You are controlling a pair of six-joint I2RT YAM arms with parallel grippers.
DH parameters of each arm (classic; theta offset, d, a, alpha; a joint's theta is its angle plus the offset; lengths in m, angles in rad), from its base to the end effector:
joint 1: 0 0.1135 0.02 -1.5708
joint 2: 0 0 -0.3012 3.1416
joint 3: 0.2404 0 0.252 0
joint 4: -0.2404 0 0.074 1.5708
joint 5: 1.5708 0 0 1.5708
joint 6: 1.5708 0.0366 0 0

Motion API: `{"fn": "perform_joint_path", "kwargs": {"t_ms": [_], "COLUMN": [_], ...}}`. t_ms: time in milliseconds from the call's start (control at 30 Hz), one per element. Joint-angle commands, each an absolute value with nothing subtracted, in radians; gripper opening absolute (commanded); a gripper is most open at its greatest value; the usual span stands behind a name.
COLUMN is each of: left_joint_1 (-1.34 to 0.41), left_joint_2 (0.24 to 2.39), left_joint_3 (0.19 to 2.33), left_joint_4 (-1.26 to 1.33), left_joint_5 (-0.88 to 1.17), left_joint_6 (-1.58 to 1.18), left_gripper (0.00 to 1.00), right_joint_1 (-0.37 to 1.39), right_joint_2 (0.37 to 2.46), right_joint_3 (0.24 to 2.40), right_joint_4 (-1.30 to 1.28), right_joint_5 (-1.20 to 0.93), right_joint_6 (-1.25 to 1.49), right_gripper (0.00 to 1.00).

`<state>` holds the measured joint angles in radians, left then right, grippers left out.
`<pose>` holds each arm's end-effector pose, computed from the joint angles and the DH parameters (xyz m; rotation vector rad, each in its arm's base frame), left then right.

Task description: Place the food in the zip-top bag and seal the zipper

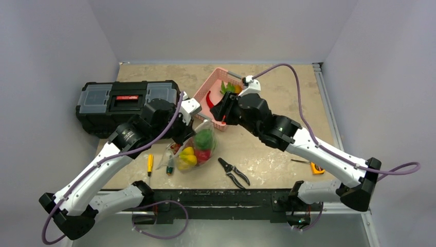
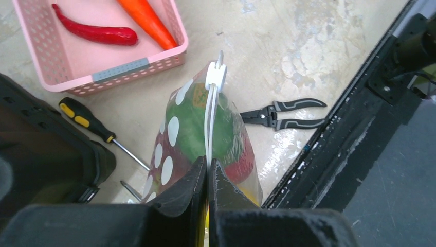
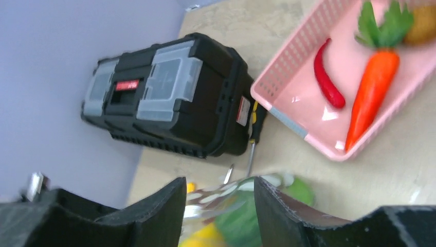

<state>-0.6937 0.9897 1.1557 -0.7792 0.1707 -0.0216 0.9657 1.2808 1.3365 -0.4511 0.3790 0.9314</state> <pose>0.1315 -0.1174 0.4015 0.8302 2.0758 -0.5849 0.1673 0.2181 0.4341 0.2241 2.0298 0.8701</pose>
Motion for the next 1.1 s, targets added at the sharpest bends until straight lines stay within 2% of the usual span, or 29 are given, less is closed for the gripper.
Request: {"fn": "perform_joint_path", "kwargs": {"t_ms": [0, 33, 100, 200, 300, 367, 433, 567, 700, 800, 933, 1067], "left_joint_1": [-0.687, -0.687, -0.687, -0.688, -0.688, -0.687, -0.687, -0.687, -0.687, -0.687, -0.687, -0.687], "left_joint_2": [0.929, 0.924, 0.926, 0.937, 0.936, 0.936, 0.934, 0.926, 0.928, 0.932, 0.94, 0.945], "left_joint_3": [1.134, 1.129, 1.125, 1.134, 1.13, 1.129, 1.129, 1.123, 1.123, 1.123, 1.123, 1.122], "left_joint_4": [-0.726, -0.727, -0.733, -0.746, -0.748, -0.747, -0.746, -0.748, -0.748, -0.749, -0.754, -0.753], "left_joint_5": [0.321, 0.335, 0.356, 0.374, 0.393, 0.408, 0.414, 0.416, 0.416, 0.416, 0.415, 0.416], "left_joint_6": [0.047, 0.054, 0.059, 0.061, 0.061, 0.061, 0.063, 0.065, 0.066, 0.067, 0.072, 0.074], "left_gripper": [0.0, 0.0, 0.0, 0.0, 0.0, 0.0, 0.0, 0.0, 0.0, 0.0, 0.0, 0.0], "right_joint_1": [0.946, 0.925, 0.845, 0.738, 0.726, 0.726, 0.726, 0.726, 0.725, 0.726, 0.726, 0.726], "right_joint_2": [1.092, 1.037, 0.98, 0.98, 1.039, 1.114, 1.199, 1.33, 1.386, 1.385, 1.384, 1.393], "right_joint_3": [1.093, 1.016, 0.952, 0.949, 1.012, 1.094, 1.204, 1.357, 1.427, 1.405, 1.397, 1.399], "right_joint_4": [0.057, 0.139, 0.176, 0.166, 0.125, 0.041, -0.112, -0.333, -0.502, -0.527, -0.534, -0.534], "right_joint_5": [0.171, 0.077, -0.26, -0.565, -0.728, -0.814, -0.878, -0.966, -0.977, -0.902, -0.897, -0.9], "right_joint_6": [0.215, 0.11, -0.046, -0.083, -0.126, -0.187, -0.269, -0.372, -0.517, -0.542, -0.573, -0.571], "right_gripper": [0.59, 0.66, 0.68, 0.64, 0.59, 0.52, 0.47, 0.54, 0.53, 0.5, 0.42, 0.39]}}
